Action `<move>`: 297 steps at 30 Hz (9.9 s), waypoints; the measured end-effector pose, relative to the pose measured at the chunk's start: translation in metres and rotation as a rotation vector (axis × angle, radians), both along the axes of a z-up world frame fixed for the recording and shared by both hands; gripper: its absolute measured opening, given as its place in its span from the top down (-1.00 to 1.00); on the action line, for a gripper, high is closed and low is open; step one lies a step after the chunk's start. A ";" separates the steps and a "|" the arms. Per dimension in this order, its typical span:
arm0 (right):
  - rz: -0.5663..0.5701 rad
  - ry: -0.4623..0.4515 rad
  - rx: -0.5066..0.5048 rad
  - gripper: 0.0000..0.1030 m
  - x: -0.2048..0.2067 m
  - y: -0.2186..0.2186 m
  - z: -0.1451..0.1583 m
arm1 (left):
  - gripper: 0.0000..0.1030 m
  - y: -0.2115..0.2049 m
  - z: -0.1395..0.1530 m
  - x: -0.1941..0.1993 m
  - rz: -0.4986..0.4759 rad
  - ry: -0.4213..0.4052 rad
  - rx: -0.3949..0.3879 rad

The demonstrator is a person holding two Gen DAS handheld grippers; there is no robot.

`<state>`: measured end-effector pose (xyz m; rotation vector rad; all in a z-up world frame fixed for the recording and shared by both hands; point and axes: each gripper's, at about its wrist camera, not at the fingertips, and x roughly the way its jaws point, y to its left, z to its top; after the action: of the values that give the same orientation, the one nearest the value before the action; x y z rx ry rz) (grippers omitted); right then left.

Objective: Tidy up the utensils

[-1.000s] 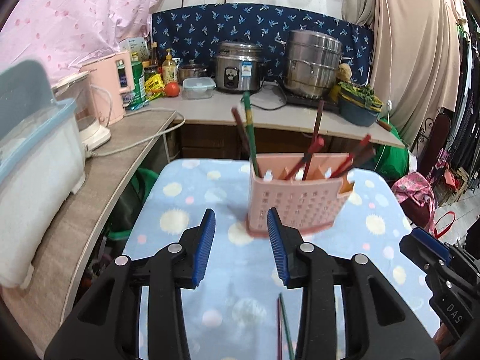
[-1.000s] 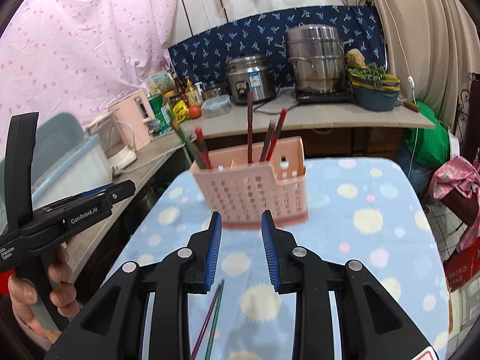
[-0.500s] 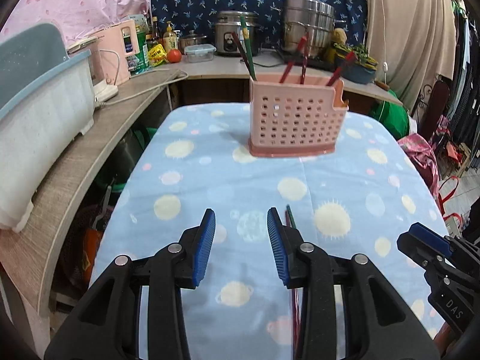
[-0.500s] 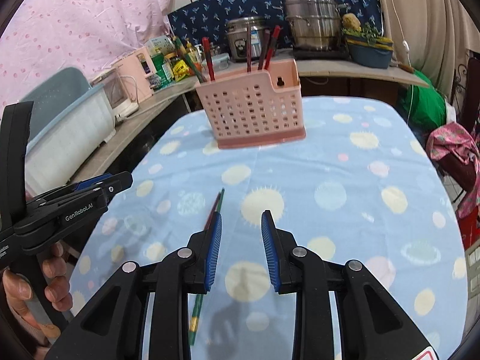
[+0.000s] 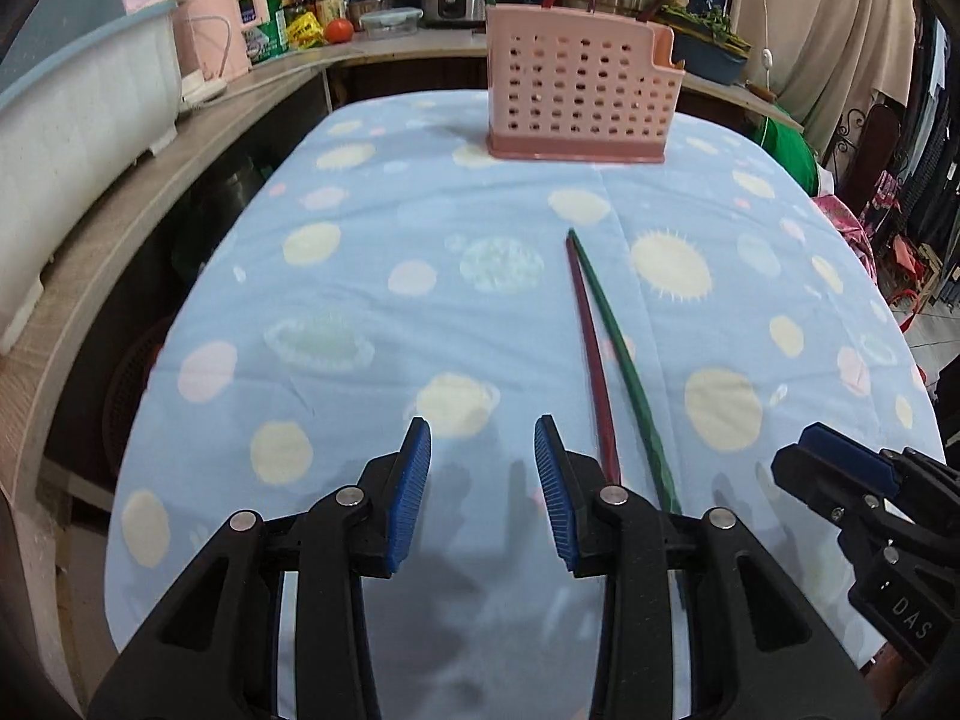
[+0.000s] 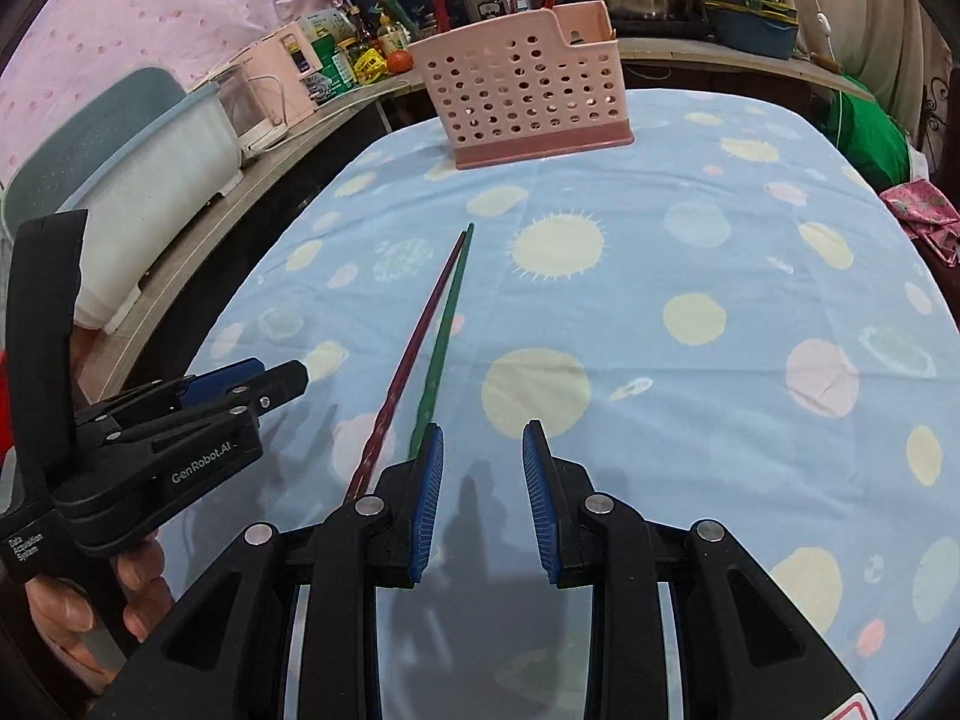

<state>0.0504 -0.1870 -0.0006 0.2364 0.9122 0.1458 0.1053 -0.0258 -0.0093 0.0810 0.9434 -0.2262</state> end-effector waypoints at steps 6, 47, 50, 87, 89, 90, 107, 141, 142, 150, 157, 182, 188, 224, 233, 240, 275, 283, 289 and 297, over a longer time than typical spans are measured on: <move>0.061 0.032 0.004 0.47 -0.010 0.026 -0.014 | 0.12 0.009 -0.013 -0.016 0.021 0.030 -0.008; -0.057 0.037 -0.076 0.87 -0.023 -0.010 -0.029 | -0.16 -0.028 -0.028 -0.049 -0.111 0.065 -0.009; -0.057 0.037 -0.075 0.87 -0.024 -0.010 -0.030 | 0.05 -0.029 -0.028 -0.050 -0.114 0.058 -0.001; -0.130 -0.134 -0.021 0.87 -0.022 -0.044 0.061 | 0.86 -0.022 0.069 -0.031 -0.107 -0.011 -0.078; -0.138 -0.158 -0.021 0.87 -0.018 -0.049 0.071 | 0.87 -0.018 0.080 -0.023 -0.097 -0.027 -0.095; -0.142 -0.170 -0.019 0.87 -0.015 -0.051 0.077 | 0.87 -0.016 0.086 -0.018 -0.093 -0.034 -0.104; -0.165 -0.353 -0.011 0.87 0.068 -0.086 0.165 | 0.87 -0.016 0.179 0.074 -0.059 -0.207 -0.125; -0.201 -0.589 0.059 0.87 0.260 -0.106 0.282 | 0.87 -0.076 0.329 0.235 0.000 -0.569 -0.230; -0.196 -0.578 0.053 0.87 0.265 -0.104 0.276 | 0.87 -0.076 0.324 0.238 0.001 -0.564 -0.224; -0.160 -0.485 0.014 0.87 0.288 -0.086 0.227 | 0.87 -0.071 0.288 0.262 0.021 -0.512 -0.206; -0.146 -0.418 -0.008 0.87 0.300 -0.078 0.195 | 0.87 -0.064 0.250 0.275 0.028 -0.432 -0.199; -0.146 -0.403 -0.035 0.62 0.273 -0.078 0.184 | 0.36 -0.063 0.202 0.265 0.037 -0.356 -0.172; -0.130 -0.409 -0.037 0.53 0.246 -0.070 0.187 | 0.23 -0.061 0.203 0.242 0.034 -0.367 -0.155; -0.095 -0.258 -0.109 0.41 0.072 -0.032 0.100 | -0.01 -0.034 0.116 0.072 0.039 -0.279 -0.023; -0.108 -0.229 -0.099 0.41 0.066 -0.029 0.087 | -0.02 -0.032 0.094 0.062 0.052 -0.234 -0.004; -0.121 -0.230 -0.124 0.38 0.077 -0.031 0.089 | -0.03 -0.030 0.088 0.069 0.072 -0.214 0.003; -0.195 -0.178 -0.180 -0.40 0.166 -0.066 0.076 | -0.80 -0.057 0.082 0.147 0.125 -0.208 0.047; -0.191 -0.171 -0.191 -0.63 0.174 -0.065 0.073 | -0.81 -0.056 0.080 0.153 0.129 -0.204 0.053; -0.191 -0.162 -0.200 -0.65 0.179 -0.064 0.070 | -0.82 -0.055 0.081 0.156 0.133 -0.204 0.055; -0.188 -0.162 -0.202 -0.85 0.181 -0.063 0.069 | -0.83 -0.055 0.080 0.161 0.132 -0.203 0.059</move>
<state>0.2316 -0.2499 0.0686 0.1195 0.7333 -0.0995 0.2664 -0.0812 0.0707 0.0941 0.7504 -0.0667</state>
